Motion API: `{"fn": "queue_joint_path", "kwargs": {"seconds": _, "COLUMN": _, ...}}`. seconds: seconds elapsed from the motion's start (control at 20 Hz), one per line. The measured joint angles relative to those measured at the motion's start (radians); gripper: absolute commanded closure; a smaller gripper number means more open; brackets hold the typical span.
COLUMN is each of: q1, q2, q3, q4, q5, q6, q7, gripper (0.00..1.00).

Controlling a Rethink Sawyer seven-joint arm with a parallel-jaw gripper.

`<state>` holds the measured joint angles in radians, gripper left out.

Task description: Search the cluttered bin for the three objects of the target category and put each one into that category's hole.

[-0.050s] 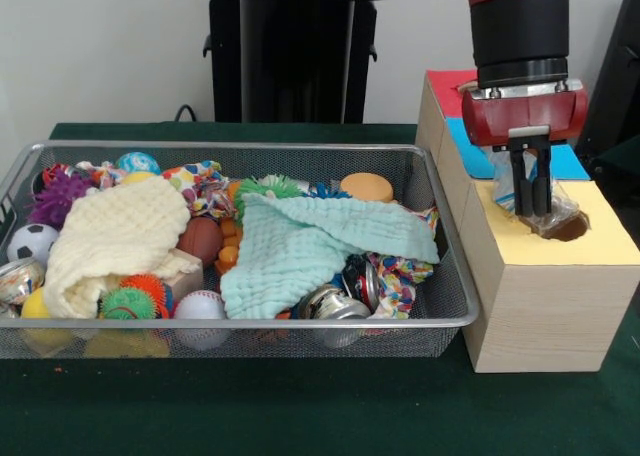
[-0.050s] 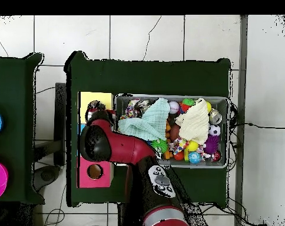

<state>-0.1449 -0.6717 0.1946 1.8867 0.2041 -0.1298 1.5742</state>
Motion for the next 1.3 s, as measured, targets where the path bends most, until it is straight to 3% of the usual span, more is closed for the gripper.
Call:
{"fn": "queue_joint_path", "kwargs": {"seconds": 0.45, "q1": 0.0, "q2": -0.01, "q3": -0.011, "q4": 0.0, "q5": 0.0, "q6": 0.046, "q7": 0.0, "gripper": 1.0}}
{"fn": "queue_joint_path", "kwargs": {"seconds": 0.9, "q1": 0.001, "q2": -0.027, "q3": -0.041, "q4": 0.03, "q5": -0.004, "q6": 0.186, "q7": 0.0, "gripper": 1.0}}
{"fn": "queue_joint_path", "kwargs": {"seconds": 1.3, "q1": 0.002, "q2": -0.039, "q3": -0.047, "q4": 0.046, "q5": -0.005, "q6": 0.191, "q7": 0.0, "gripper": 1.0}}
